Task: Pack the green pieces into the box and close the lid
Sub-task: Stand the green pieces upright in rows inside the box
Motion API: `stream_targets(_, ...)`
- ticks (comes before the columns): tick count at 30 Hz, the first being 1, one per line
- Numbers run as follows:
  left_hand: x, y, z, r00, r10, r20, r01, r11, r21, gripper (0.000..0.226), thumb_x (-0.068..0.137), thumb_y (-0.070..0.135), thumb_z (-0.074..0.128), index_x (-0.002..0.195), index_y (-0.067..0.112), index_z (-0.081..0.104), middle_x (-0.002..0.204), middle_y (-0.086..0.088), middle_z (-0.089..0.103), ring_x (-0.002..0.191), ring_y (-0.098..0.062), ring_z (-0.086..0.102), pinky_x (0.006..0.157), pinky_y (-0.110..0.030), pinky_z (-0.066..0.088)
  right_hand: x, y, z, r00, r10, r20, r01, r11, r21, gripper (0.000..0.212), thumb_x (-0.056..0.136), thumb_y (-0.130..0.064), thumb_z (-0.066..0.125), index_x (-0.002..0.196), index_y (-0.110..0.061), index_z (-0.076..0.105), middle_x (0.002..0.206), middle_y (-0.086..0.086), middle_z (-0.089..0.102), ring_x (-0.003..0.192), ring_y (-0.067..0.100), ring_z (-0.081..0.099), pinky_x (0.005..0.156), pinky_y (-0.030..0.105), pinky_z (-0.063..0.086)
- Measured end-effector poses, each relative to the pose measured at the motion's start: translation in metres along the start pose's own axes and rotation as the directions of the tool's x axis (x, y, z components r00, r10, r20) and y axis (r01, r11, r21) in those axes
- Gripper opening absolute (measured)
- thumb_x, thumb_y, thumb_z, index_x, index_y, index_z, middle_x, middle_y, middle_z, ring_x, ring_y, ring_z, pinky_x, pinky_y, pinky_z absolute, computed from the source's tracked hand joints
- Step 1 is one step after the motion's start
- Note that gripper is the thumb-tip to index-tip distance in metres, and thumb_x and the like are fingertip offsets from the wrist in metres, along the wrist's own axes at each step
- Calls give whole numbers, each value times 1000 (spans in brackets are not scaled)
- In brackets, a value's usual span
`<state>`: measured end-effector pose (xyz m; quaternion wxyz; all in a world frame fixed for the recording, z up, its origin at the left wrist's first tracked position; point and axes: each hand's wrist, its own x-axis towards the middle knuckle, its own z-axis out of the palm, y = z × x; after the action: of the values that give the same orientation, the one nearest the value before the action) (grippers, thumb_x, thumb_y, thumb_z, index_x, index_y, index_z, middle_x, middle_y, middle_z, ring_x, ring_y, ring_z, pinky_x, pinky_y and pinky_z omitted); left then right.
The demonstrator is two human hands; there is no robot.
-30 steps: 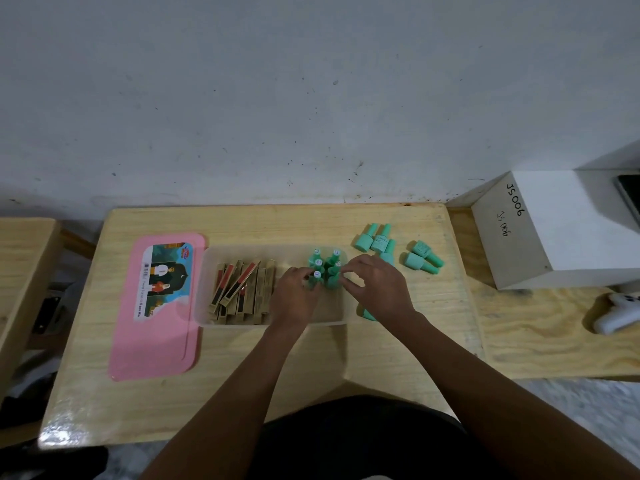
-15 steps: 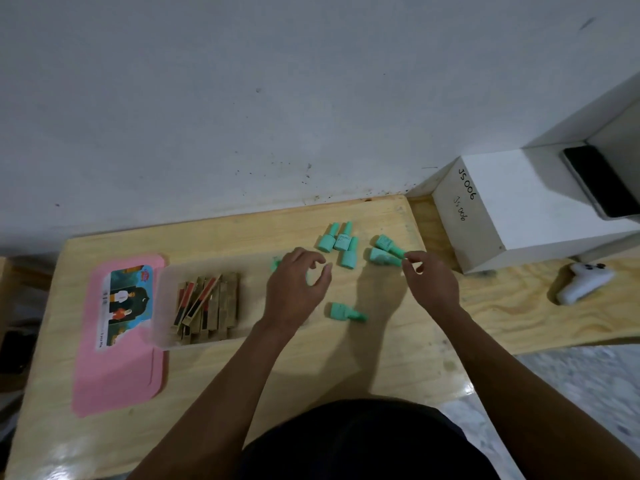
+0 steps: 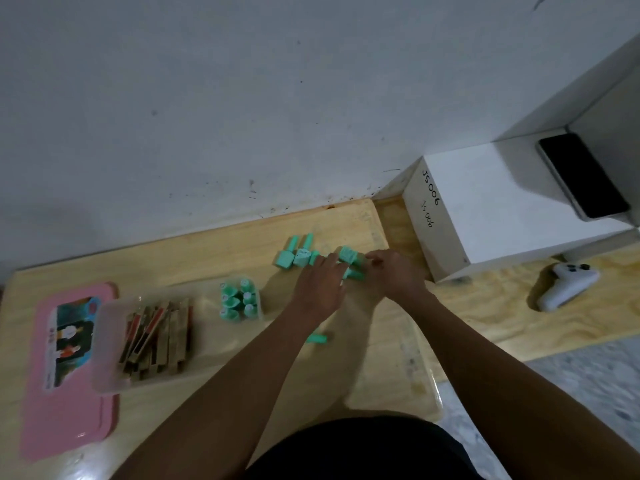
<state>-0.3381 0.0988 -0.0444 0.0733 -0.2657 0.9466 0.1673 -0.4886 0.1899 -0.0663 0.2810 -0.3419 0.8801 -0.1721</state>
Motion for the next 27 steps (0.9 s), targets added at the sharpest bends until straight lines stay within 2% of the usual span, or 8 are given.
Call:
stream_targets(6,13,-3,10,999,17,36,-20,997,76,47,91,32,55,136,21,47,138,-3,47,124,-24,45,99,-40,38,13,2,1,998,-20,55,26,993,-111,30,86,-49,60,107,-30,70,107,-1,64,91,18,62,75,36,53)
stream_targets(11,21,2,13,999,27,28,-30,993,117,43,93,31,54,134,20,48,132,-3,50,119,-25,49,97,-39,39,12,8,-2,998,-12,57,15,998,-63,30,89,-47,58,108,-27,69,103,-4,68,88,15,63,72,34,54)
stream_targets(17,25,6,12,999,48,25,-50,993,106,31,97,26,44,123,12,53,120,-7,55,111,-25,52,89,-37,44,6,11,-5,996,82,23,-85,966,243,31,91,-33,61,115,-14,68,105,2,70,88,11,60,74,26,47)
stream_targets(19,25,7,11,1000,18,12,-18,999,42,28,97,25,41,117,11,56,112,-7,59,105,-25,56,81,-37,45,2,10,-9,993,114,-27,-97,930,355,28,91,-26,63,114,-11,68,105,4,70,88,10,60,74,23,47)
stream_targets(21,24,7,10,999,-47,-2,46,991,-123,24,95,23,44,110,11,59,103,-8,64,97,-27,60,74,-37,46,-2,7,-15,986,151,-74,-103,889,446,26,91,-23,64,113,-10,68,104,4,70,88,10,61,72,19,48)
stream_targets(22,22,6,9,995,-95,-1,92,965,-246,23,94,21,47,108,10,60,99,-10,66,91,-27,62,70,-35,46,-5,5,-17,982,164,-91,-102,872,479,26,92,-23,64,113,-10,68,102,3,69,87,9,61,68,15,47)
stream_targets(24,18,5,3,977,-212,38,201,836,-510,23,90,19,54,109,9,63,94,-10,69,81,-23,64,67,-30,48,-9,1,-22,976,179,-123,-88,843,531,25,92,-25,63,113,-11,68,98,0,68,82,7,60,60,10,45)
stream_targets(27,7,7,-13,919,-335,209,357,483,-799,19,88,20,59,105,13,64,92,-6,69,79,-22,67,71,-34,58,-15,-6,-27,965,202,-169,-54,782,621,23,90,-29,65,109,-16,71,96,5,73,75,10,61,65,21,52)
